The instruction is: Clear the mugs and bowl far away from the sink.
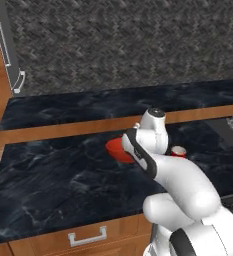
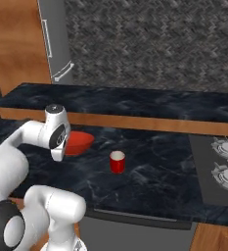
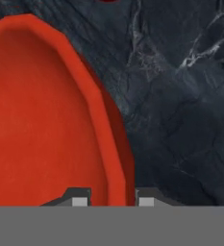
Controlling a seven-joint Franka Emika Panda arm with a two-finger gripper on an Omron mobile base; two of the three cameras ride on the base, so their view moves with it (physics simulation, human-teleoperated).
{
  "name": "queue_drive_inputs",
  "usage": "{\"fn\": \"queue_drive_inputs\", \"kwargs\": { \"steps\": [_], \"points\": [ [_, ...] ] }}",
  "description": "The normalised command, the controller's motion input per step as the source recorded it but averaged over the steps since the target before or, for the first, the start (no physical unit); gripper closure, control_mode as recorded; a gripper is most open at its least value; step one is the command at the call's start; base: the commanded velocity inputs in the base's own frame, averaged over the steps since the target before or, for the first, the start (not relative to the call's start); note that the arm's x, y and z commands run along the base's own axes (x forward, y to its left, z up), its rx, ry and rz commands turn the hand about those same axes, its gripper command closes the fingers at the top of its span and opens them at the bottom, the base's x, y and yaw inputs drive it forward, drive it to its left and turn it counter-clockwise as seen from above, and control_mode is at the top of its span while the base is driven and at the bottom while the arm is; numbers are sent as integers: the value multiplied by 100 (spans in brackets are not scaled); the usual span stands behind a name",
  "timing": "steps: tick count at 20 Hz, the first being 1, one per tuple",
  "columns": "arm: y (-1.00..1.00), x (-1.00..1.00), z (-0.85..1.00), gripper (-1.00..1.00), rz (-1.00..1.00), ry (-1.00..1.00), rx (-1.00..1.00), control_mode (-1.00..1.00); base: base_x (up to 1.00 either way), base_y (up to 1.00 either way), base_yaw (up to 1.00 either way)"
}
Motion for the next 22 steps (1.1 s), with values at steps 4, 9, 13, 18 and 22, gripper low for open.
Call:
{"fn": "queue_drive_inputs", "kwargs": {
  "steps": [4, 9, 13, 18, 22],
  "points": [
    [6, 72, -45, 100, 0, 6, 0, -100, 0, 0, 0],
    [2, 61, -42, 100, 0, 8, 0, -100, 0, 0, 0],
    [0, 49, -50, 100, 0, 13, 0, -100, 0, 0, 0],
    [0, 25, -54, 100, 0, 14, 0, -100, 0, 0, 0],
    [6, 9, -52, -100, 0, 16, 0, -100, 0, 0, 0]
  ]
}}
